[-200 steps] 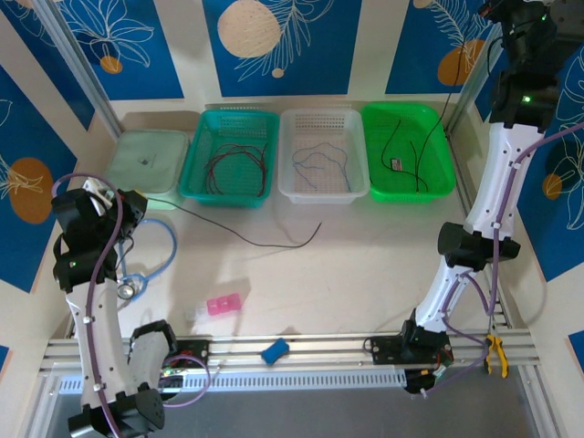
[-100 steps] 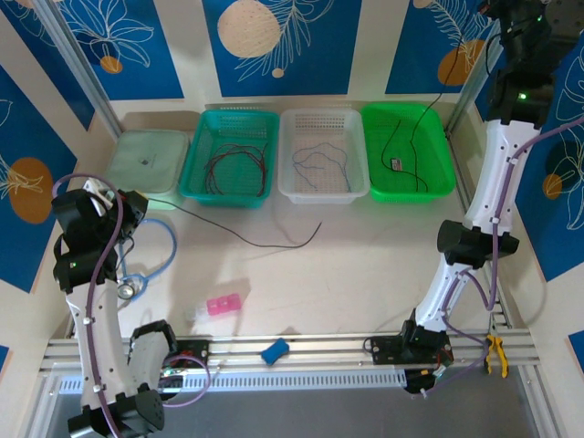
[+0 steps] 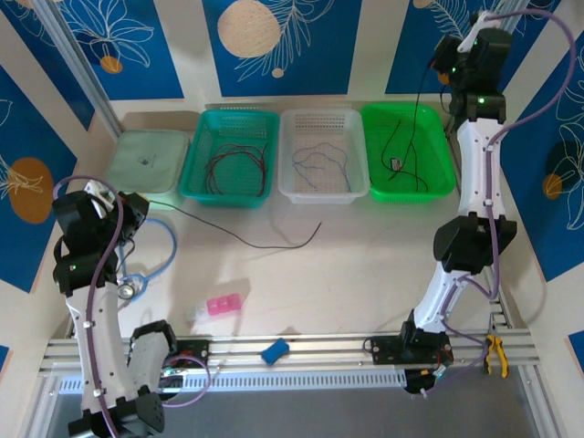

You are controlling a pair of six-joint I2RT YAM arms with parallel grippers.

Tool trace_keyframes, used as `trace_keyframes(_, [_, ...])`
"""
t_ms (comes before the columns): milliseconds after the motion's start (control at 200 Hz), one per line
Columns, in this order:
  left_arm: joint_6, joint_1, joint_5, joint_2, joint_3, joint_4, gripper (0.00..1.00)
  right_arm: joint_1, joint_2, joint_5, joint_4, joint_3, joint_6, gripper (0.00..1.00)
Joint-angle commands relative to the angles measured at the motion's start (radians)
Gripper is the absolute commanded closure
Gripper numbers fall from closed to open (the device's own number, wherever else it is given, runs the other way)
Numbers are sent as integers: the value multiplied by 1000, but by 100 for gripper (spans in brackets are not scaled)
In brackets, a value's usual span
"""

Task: Untangle the cables

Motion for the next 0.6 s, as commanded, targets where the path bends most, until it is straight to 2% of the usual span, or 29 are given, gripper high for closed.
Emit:
trace_keyframes(0, [22,-11,7,-6,30,-13,100,15,-121,55,86,-137,-65,100])
trace_keyframes(80, [20,-14,7,-10,22,-12,100,7,-146,42,110,-239,-58,100])
trace_keyframes(200, [19,-20,5,-14,19,-16,100,0,-129,20,78,-295,-50,100])
trace_keyframes(595, [17,-38,-6,-33,24,-44,100,-12,10,30,-44,-299,59,100])
